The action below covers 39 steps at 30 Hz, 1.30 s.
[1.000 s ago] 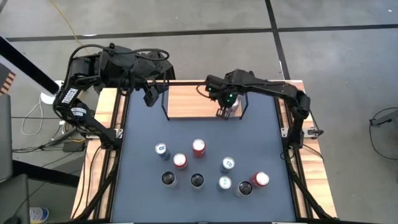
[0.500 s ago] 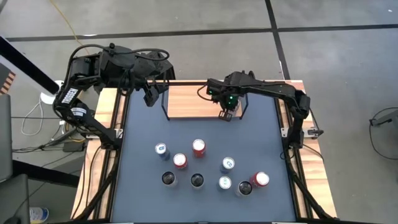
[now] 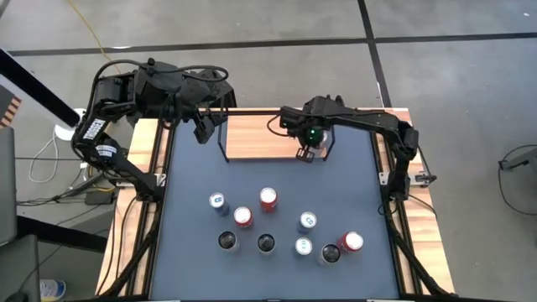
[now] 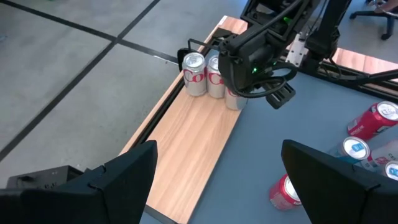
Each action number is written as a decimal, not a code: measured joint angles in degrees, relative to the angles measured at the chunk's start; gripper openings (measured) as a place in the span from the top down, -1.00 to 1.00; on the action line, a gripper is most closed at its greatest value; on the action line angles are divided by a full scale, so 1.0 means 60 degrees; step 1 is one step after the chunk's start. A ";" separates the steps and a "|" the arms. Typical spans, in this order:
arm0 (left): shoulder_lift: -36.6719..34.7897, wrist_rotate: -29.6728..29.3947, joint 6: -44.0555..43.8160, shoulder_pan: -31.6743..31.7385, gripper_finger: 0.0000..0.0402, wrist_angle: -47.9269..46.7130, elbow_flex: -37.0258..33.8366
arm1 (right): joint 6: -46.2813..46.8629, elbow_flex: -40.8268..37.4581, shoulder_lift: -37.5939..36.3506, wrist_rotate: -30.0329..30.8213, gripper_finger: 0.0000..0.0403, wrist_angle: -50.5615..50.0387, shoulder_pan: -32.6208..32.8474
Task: Place canned beverage on shelf
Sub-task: Put the silver soda can on the shelf aligned with the other silver soda cans, then adjust the silver soda cans on the shelf
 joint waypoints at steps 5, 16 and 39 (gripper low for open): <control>-0.0002 -0.0004 0.0001 0.0003 -0.66 0.0000 0.0000 | 0.0099 0.0492 -0.0434 0.1256 1.00 -0.0076 0.0252; -0.0001 -0.0164 0.0001 0.0003 -0.66 0.0000 0.0000 | 0.1323 -0.1000 -0.2558 0.0954 1.00 0.0321 -0.2032; 0.0002 -0.0231 -0.0156 -0.0001 -0.66 0.0040 0.0000 | 0.3729 -0.8472 -0.6515 -0.2552 1.00 0.7656 -0.4712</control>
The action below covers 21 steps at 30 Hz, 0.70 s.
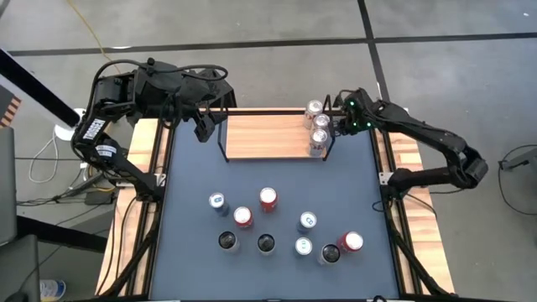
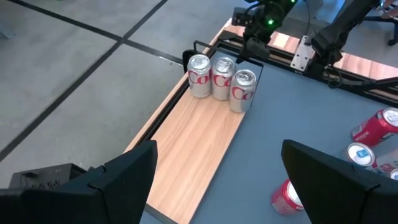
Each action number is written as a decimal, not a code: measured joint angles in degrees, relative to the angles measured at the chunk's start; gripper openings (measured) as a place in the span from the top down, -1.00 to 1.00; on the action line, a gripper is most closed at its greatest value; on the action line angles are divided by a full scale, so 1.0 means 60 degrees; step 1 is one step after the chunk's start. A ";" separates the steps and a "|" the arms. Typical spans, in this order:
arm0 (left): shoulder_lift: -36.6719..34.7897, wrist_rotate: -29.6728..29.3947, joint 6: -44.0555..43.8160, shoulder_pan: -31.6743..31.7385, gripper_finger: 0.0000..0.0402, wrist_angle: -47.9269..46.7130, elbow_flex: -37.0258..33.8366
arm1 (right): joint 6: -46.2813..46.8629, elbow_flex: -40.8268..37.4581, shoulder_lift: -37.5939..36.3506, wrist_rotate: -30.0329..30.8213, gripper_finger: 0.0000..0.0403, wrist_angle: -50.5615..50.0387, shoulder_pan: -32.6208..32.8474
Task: Place canned beverage on shelf
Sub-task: Adjust the silver soda cans on the shelf
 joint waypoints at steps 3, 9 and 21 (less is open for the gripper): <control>0.0000 -0.0024 -0.0031 0.0000 -0.66 0.0028 0.0000 | 0.0016 -0.0154 0.0053 -0.0251 1.00 0.0381 -0.0225; 0.0000 -0.0082 -0.0252 0.0000 -0.66 0.0036 0.0000 | -0.0146 -0.0237 0.0438 -0.0625 1.00 0.1206 -0.0328; 0.0000 -0.0283 -0.0491 0.0001 -0.66 0.0035 0.0000 | -0.0603 -0.0226 0.0637 -0.1229 1.00 0.1217 -0.0446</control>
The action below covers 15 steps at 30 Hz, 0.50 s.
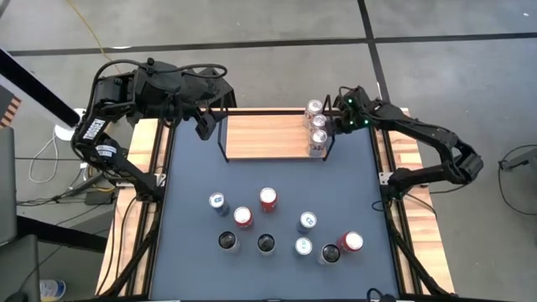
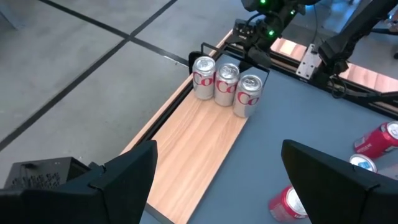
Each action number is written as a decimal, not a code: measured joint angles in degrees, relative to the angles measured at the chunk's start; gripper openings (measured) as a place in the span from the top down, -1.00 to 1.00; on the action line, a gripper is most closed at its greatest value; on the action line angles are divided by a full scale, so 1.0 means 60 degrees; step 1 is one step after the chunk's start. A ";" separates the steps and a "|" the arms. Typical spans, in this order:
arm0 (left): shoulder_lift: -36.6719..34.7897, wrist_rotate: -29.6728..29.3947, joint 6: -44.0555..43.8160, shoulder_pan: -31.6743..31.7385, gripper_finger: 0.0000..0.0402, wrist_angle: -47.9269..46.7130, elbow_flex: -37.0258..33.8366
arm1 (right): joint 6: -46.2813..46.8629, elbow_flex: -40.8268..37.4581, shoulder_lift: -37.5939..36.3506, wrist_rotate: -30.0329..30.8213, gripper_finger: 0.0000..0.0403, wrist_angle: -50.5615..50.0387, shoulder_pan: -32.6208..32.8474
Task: Place canned beverage on shelf
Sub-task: Adjust the silver soda cans on the shelf
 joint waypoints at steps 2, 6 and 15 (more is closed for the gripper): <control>0.0000 -0.0152 -0.0011 0.0001 -0.66 -0.0001 0.0000 | -0.0012 0.0000 0.0008 -0.0122 1.00 0.0272 -0.0097; 0.0000 -0.0253 -0.0007 0.0002 -0.66 -0.0003 0.0000 | -0.0196 0.0000 0.0098 -0.0563 1.00 0.0497 -0.0137; 0.0000 -0.0476 0.0044 0.0001 -0.66 -0.0003 0.0000 | -0.0381 0.0051 0.0076 -0.0891 1.00 0.0218 -0.0139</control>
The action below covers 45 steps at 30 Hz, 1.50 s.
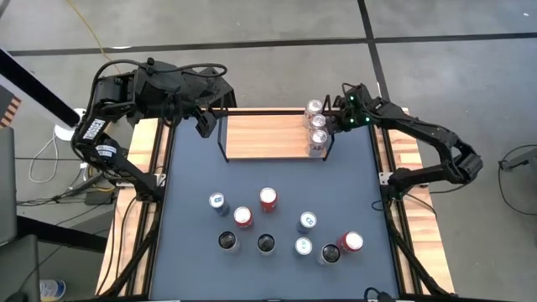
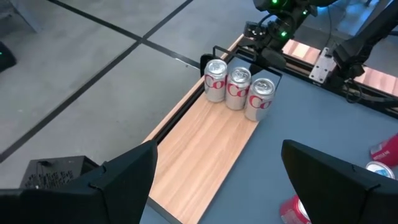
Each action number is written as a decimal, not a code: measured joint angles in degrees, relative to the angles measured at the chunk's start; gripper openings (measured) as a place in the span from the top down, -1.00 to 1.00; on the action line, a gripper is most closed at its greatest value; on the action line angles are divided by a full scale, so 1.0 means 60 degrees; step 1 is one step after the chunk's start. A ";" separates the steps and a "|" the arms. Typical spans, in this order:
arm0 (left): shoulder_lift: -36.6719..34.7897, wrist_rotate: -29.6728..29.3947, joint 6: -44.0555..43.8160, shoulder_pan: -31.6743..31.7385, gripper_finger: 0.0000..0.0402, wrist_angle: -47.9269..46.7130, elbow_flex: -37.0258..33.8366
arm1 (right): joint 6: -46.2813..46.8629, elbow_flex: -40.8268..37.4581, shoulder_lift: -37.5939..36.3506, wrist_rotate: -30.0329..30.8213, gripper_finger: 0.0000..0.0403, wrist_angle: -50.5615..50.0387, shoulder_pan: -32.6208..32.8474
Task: Place canned beverage on shelf
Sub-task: Adjust the silver soda cans on the shelf
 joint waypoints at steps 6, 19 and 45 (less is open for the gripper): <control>0.0000 0.0012 0.0059 -0.0001 -0.66 -0.0018 0.0000 | 0.0234 0.0723 -0.0535 0.1307 1.00 -0.0996 0.0151; 0.0000 -0.0006 -0.0048 0.0001 -0.66 -0.0015 0.0000 | -0.1557 0.5663 0.1178 0.4369 1.00 -0.3129 0.1531; 0.0000 -0.0022 -0.0291 0.0000 -0.66 -0.0018 0.0000 | -0.3357 1.0385 0.6725 0.4688 1.00 -0.6693 0.2623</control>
